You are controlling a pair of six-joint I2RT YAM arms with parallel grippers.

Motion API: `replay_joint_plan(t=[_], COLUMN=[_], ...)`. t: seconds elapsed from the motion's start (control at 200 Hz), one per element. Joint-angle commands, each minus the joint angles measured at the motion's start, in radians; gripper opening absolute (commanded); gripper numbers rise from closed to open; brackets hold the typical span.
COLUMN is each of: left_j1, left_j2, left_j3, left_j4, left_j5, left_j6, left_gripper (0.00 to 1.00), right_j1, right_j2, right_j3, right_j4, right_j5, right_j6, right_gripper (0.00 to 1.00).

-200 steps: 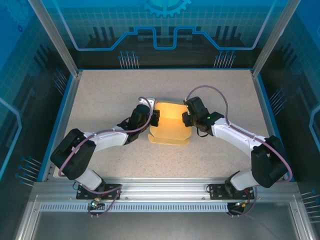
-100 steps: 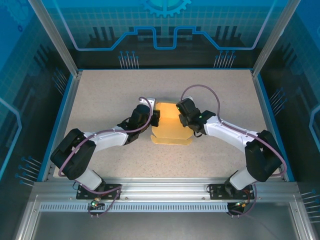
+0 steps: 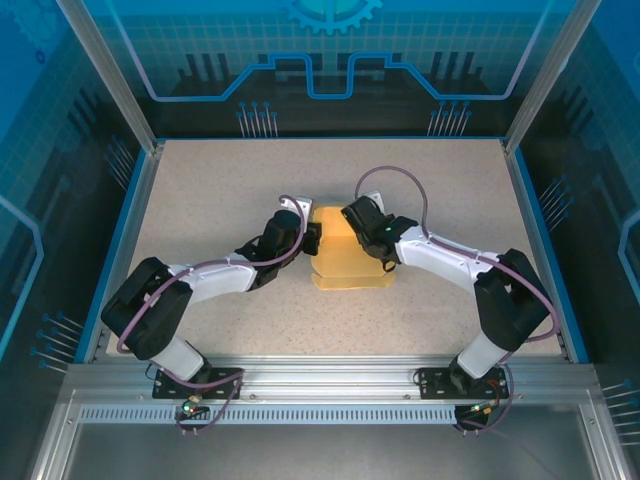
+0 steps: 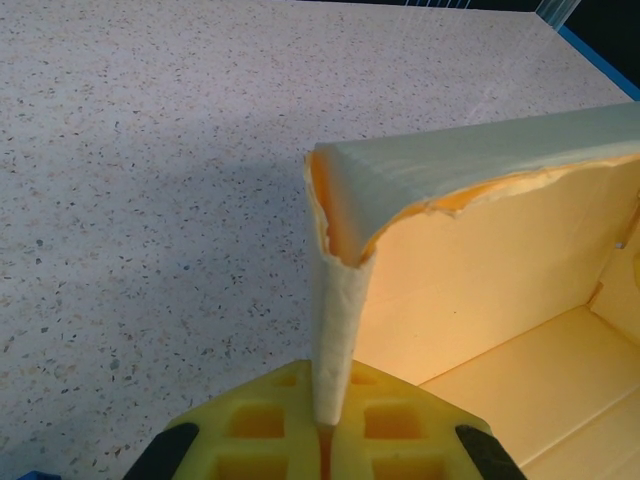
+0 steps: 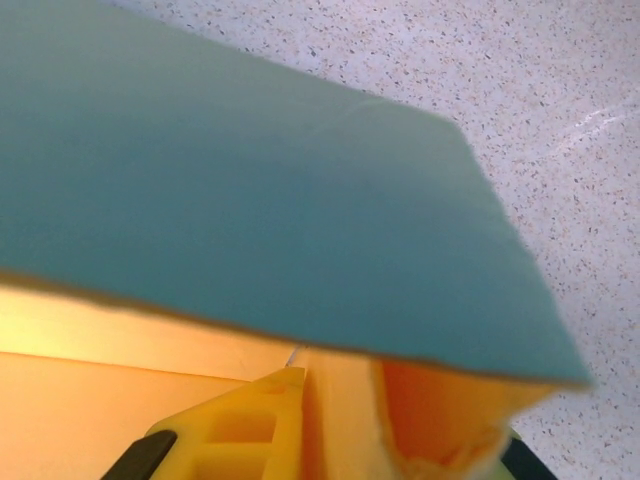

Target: Fold the paper box

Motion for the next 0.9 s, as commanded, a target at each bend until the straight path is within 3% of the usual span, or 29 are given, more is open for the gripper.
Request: replay_joint_plan(t=[0.0,0.165,0.67,0.895], left_j1=[0.011,0.010,0.010,0.011], left_j2=[-0.028,-0.023,-0.017,-0.014], left_j3=[-0.007,-0.003,0.000,-0.003], left_j4=[0.015,0.012,0.012,0.015], left_j5=[-0.029,-0.029,-0.028,-0.027], left_j6=[0.001,0.005,0.007,0.005], left_gripper=[0.00,0.00,0.00,0.00], right_j1=[-0.006,-0.007,-0.029,-0.053], right_j2=[0.037,0.006,-0.126,-0.137], right_j3=[0.003,-0.007,0.011,0.015], right_j4=[-0.151,-0.110,-0.019,0.010], right_j5=[0.142,0.052,-0.211,-0.226], right_j6=[-0.027,-0.035,-0.027,-0.015], right_gripper=[0.14,0.17,0.48,0.48])
